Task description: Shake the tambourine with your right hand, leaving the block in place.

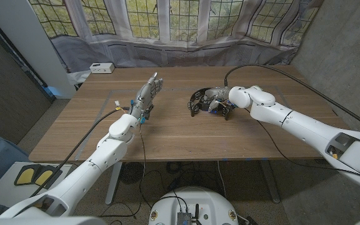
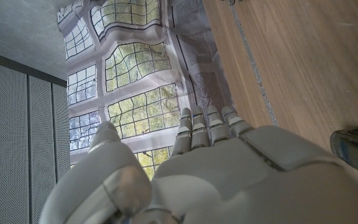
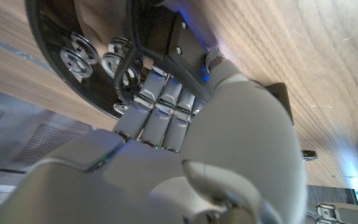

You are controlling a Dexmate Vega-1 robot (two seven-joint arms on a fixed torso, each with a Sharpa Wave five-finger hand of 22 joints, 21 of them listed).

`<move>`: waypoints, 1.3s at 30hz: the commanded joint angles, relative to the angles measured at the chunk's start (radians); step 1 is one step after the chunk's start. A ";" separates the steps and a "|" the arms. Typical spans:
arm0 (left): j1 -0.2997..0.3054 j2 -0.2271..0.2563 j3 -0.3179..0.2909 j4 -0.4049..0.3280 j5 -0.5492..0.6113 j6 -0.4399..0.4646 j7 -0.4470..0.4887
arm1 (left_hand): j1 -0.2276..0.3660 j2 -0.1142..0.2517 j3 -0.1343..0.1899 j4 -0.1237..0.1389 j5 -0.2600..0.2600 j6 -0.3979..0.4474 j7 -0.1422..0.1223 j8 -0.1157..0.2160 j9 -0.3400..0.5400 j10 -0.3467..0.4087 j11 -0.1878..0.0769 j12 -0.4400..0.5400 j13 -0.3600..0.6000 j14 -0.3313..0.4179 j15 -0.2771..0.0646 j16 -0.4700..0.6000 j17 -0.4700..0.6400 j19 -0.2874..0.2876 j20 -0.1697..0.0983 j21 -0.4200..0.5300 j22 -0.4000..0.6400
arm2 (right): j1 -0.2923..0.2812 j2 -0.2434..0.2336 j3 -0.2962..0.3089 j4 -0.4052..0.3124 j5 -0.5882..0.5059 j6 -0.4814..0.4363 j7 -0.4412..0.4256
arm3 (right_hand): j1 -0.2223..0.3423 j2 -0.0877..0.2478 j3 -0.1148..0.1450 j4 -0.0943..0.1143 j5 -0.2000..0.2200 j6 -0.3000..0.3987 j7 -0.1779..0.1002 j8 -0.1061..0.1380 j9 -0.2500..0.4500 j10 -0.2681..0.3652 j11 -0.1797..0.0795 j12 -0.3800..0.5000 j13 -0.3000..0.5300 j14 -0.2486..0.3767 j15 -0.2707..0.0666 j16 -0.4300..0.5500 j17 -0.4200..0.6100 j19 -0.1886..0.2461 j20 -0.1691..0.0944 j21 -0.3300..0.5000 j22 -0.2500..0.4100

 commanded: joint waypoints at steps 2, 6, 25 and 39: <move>-0.007 0.001 0.006 -0.003 0.006 0.014 0.003 | -0.008 -0.002 0.005 -0.004 -0.001 0.005 -0.006 -0.002 0.002 0.001 -0.002 -0.001 0.002 -0.004 0.000 0.000 0.002 -0.005 0.002 -0.004 0.001 | 0.006 0.006 -0.014 0.026 0.000 0.000 -0.006 | 0.050 0.055 0.014 0.007 0.007 0.091 -0.092 0.003 0.002 -0.004 -0.001 0.000 0.005 -0.001 -0.064 0.006 0.006 -0.008 -0.007 0.004 0.002; -0.006 0.002 0.005 -0.005 0.007 0.012 0.003 | -0.008 -0.002 0.005 -0.004 -0.001 0.005 -0.006 -0.002 0.002 0.001 -0.002 -0.001 0.002 -0.005 0.000 0.000 0.002 -0.006 0.003 -0.004 0.001 | 0.007 0.003 -0.020 0.023 -0.013 -0.005 -0.008 | 0.050 0.056 0.015 0.007 0.007 0.088 -0.095 0.002 0.002 -0.009 -0.008 0.000 0.007 -0.006 -0.061 0.003 0.007 -0.013 -0.006 0.004 0.002; -0.008 0.004 0.007 -0.007 0.004 0.018 -0.004 | -0.008 -0.002 0.005 -0.005 -0.001 0.006 -0.007 -0.002 0.002 0.001 -0.002 -0.001 0.002 -0.004 0.001 0.000 0.002 -0.006 0.004 -0.004 0.001 | 0.001 0.001 -0.029 0.018 -0.027 -0.023 -0.001 | -0.032 0.038 -0.005 0.045 0.005 0.012 -0.082 -0.016 0.004 -0.079 0.018 -0.013 0.011 -0.072 -0.035 -0.035 0.003 -0.054 0.007 0.000 -0.001; -0.008 0.002 0.006 -0.004 0.002 0.017 -0.002 | -0.009 -0.002 0.006 -0.005 -0.001 0.007 -0.008 -0.002 0.002 0.001 -0.001 -0.001 0.002 -0.008 -0.001 -0.001 0.002 -0.009 0.006 -0.005 0.001 | -0.009 -0.011 -0.038 -0.005 -0.063 -0.037 -0.002 | -0.104 -0.003 -0.032 0.039 -0.005 -0.112 -0.062 -0.031 0.000 -0.197 0.042 -0.022 0.007 -0.206 0.019 -0.093 0.000 -0.138 0.036 -0.046 -0.006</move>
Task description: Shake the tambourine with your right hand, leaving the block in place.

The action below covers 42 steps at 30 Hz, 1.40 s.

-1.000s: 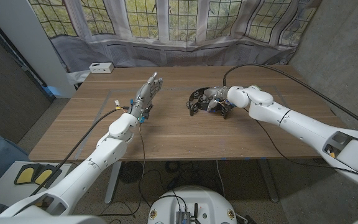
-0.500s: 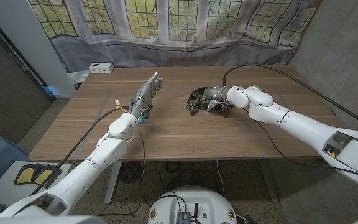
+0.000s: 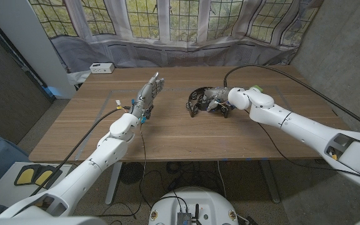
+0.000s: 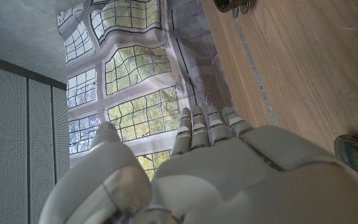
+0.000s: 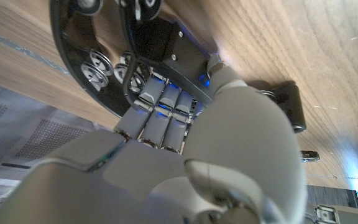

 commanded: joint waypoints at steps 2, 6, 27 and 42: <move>-0.001 0.000 0.001 0.003 -0.001 0.001 -0.001 | -0.009 -0.002 0.006 -0.005 -0.001 0.001 -0.002 -0.002 0.002 0.002 0.000 -0.001 0.002 -0.007 -0.001 0.000 0.002 -0.005 0.002 -0.005 0.001 | -0.011 -0.012 -0.008 -0.020 -0.051 -0.021 -0.004 | -0.037 -0.031 -0.018 -0.004 -0.009 -0.073 0.007 -0.006 -0.002 -0.062 0.006 -0.002 0.003 -0.074 -0.013 -0.028 -0.001 -0.049 0.004 -0.032 0.000; -0.001 -0.002 0.001 0.004 -0.002 -0.001 -0.001 | -0.009 -0.001 0.006 -0.005 -0.001 0.002 -0.002 -0.002 0.002 0.002 0.000 -0.001 0.002 -0.007 -0.002 0.000 0.002 -0.005 0.003 -0.005 0.001 | -0.016 -0.016 -0.007 -0.029 -0.064 -0.025 -0.008 | -0.062 -0.042 -0.026 -0.005 -0.011 -0.123 0.005 -0.006 -0.002 -0.119 0.007 -0.004 0.002 -0.130 0.001 -0.049 -0.004 -0.086 0.012 -0.061 -0.001; -0.003 -0.004 0.001 0.011 -0.005 -0.004 -0.006 | -0.010 -0.002 0.007 -0.006 -0.001 0.004 -0.004 -0.002 0.002 0.001 -0.004 -0.001 0.002 -0.007 -0.002 0.000 0.002 -0.004 0.006 -0.004 0.001 | -0.038 -0.028 0.003 -0.068 -0.126 -0.048 -0.014 | -0.233 -0.107 -0.085 0.027 -0.001 -0.376 0.007 -0.005 -0.001 -0.320 0.010 -0.004 -0.001 -0.334 0.071 -0.084 -0.036 -0.199 0.069 -0.175 0.001; 0.002 0.000 0.000 0.004 -0.007 -0.003 -0.008 | -0.011 -0.001 0.008 -0.006 -0.001 0.005 -0.004 -0.001 0.002 0.002 -0.003 -0.001 0.002 -0.008 -0.001 0.000 0.002 -0.005 0.006 -0.004 0.001 | -0.056 -0.044 0.024 -0.120 -0.138 -0.062 -0.002 | -0.253 -0.108 -0.088 0.031 0.002 -0.372 0.015 0.004 -0.002 -0.326 0.013 0.004 -0.002 -0.336 0.066 -0.073 -0.042 -0.192 0.066 -0.184 0.001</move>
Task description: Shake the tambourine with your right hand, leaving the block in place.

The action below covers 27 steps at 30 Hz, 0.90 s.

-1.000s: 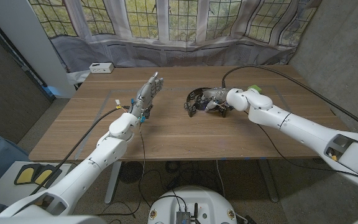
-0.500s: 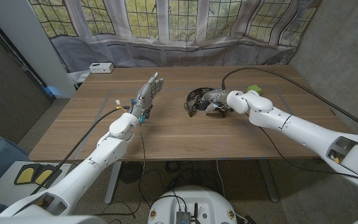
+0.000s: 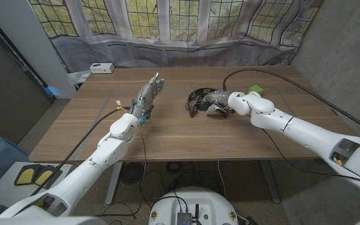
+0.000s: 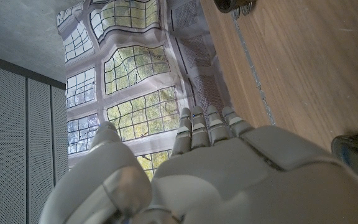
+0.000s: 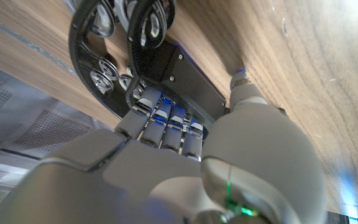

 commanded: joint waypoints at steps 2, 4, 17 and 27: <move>0.005 0.003 -0.001 -0.005 -0.003 -0.001 -0.004 | -0.007 0.003 0.004 -0.003 -0.001 0.005 -0.003 -0.001 0.002 0.002 -0.003 -0.001 0.002 -0.006 0.001 0.000 0.002 -0.005 0.006 -0.004 0.002 | -0.016 -0.014 0.022 -0.046 -0.010 -0.015 0.014 | -0.013 0.003 -0.001 -0.004 0.006 0.010 0.009 0.009 0.005 0.006 0.000 0.012 0.001 0.014 -0.005 0.012 -0.002 0.007 -0.002 -0.001 0.002; 0.005 0.003 -0.001 -0.005 -0.004 -0.001 -0.005 | -0.007 0.003 0.005 -0.003 -0.001 0.005 -0.002 -0.001 0.002 0.002 -0.002 -0.001 0.002 -0.006 0.001 0.000 0.002 -0.005 0.006 -0.004 0.002 | -0.019 -0.015 0.028 -0.052 -0.005 -0.017 0.017 | -0.014 0.004 0.000 -0.004 0.007 0.013 0.009 0.011 0.004 0.009 -0.001 0.014 0.001 0.016 -0.006 0.014 -0.003 0.009 -0.003 -0.003 0.002; 0.008 0.007 -0.003 -0.009 -0.007 -0.001 -0.010 | -0.007 0.003 0.005 -0.003 -0.001 0.005 -0.004 -0.002 0.002 0.002 -0.005 -0.001 0.002 -0.006 0.000 0.000 0.002 -0.005 0.006 -0.004 0.002 | -0.042 -0.033 0.053 -0.110 -0.014 -0.037 0.018 | -0.018 0.007 0.002 -0.005 0.008 0.019 0.011 0.014 0.004 0.016 -0.002 0.019 0.001 0.024 -0.011 0.019 -0.006 0.017 -0.005 -0.006 0.003; 0.002 0.003 -0.001 0.000 -0.007 -0.009 -0.018 | -0.007 0.003 0.006 -0.004 -0.001 0.006 -0.004 -0.002 0.002 0.002 -0.004 -0.001 0.002 -0.006 -0.001 0.000 0.002 -0.005 0.004 -0.003 0.002 | -0.062 -0.044 0.080 -0.153 -0.011 -0.049 0.006 | -0.022 0.010 0.003 -0.004 0.009 0.021 0.010 0.016 0.004 0.017 -0.001 0.021 0.000 0.026 -0.010 0.021 -0.008 0.021 -0.006 -0.009 0.003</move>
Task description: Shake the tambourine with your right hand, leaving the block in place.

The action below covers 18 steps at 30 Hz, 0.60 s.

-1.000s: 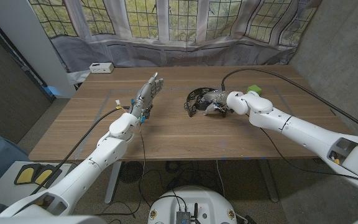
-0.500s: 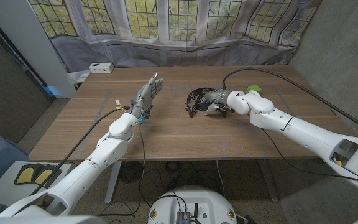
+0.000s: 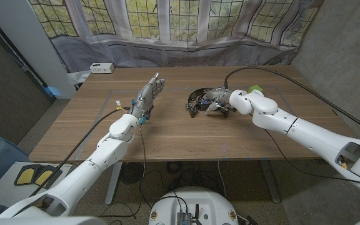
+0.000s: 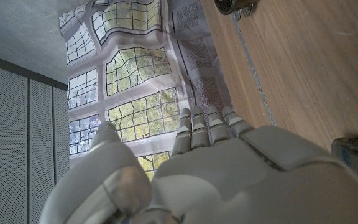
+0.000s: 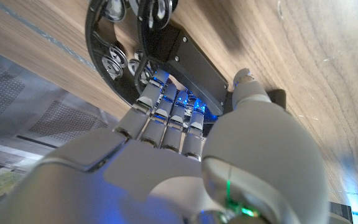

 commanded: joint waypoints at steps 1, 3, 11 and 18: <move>-0.004 -0.002 0.000 0.008 -0.001 -0.006 -0.007 | -0.008 0.003 0.003 -0.001 -0.001 0.005 -0.004 -0.002 0.002 0.002 -0.003 -0.001 0.002 -0.002 0.003 0.000 0.002 -0.006 0.005 -0.004 0.002 | -0.024 -0.015 0.031 -0.054 0.002 -0.016 -0.012 | -0.006 0.001 0.003 -0.004 0.009 0.010 -0.001 0.004 0.003 0.009 -0.001 0.006 0.000 0.008 0.001 0.009 0.001 0.007 0.000 -0.003 0.002; -0.004 -0.003 0.000 0.009 -0.001 -0.007 -0.006 | -0.008 0.003 0.003 -0.001 -0.001 0.005 -0.004 -0.002 0.002 0.002 -0.003 -0.001 0.002 -0.003 0.003 0.000 0.002 -0.005 0.005 -0.003 0.002 | -0.030 -0.018 0.038 -0.060 0.003 -0.017 -0.020 | -0.007 0.002 0.003 -0.003 0.009 0.010 -0.002 0.005 0.003 0.009 0.003 0.006 0.000 0.008 0.001 0.009 0.001 0.008 -0.001 -0.004 0.002; -0.005 -0.005 0.000 0.011 0.000 -0.011 -0.007 | -0.008 0.003 0.004 -0.002 -0.001 0.008 -0.002 -0.001 0.002 0.002 -0.001 -0.001 0.002 -0.002 0.006 0.001 0.002 -0.003 -0.001 -0.002 0.002 | -0.051 -0.030 0.067 -0.089 0.025 -0.029 -0.033 | -0.012 0.003 0.004 -0.005 0.009 0.018 -0.008 0.008 0.002 0.015 0.000 0.010 -0.001 0.016 -0.004 0.013 -0.003 0.015 -0.001 -0.007 0.003; -0.004 -0.003 0.001 0.008 0.000 -0.011 -0.010 | -0.008 0.003 0.004 -0.002 -0.001 0.007 -0.002 -0.002 0.002 0.002 -0.001 -0.001 0.002 -0.002 0.005 0.001 0.002 -0.002 -0.004 -0.002 0.002 | -0.075 -0.040 0.099 -0.106 0.067 -0.034 -0.058 | -0.018 0.006 0.004 -0.002 0.009 0.014 -0.013 0.006 0.002 0.017 -0.002 0.011 -0.001 0.022 -0.004 0.016 -0.003 0.016 -0.001 -0.010 0.003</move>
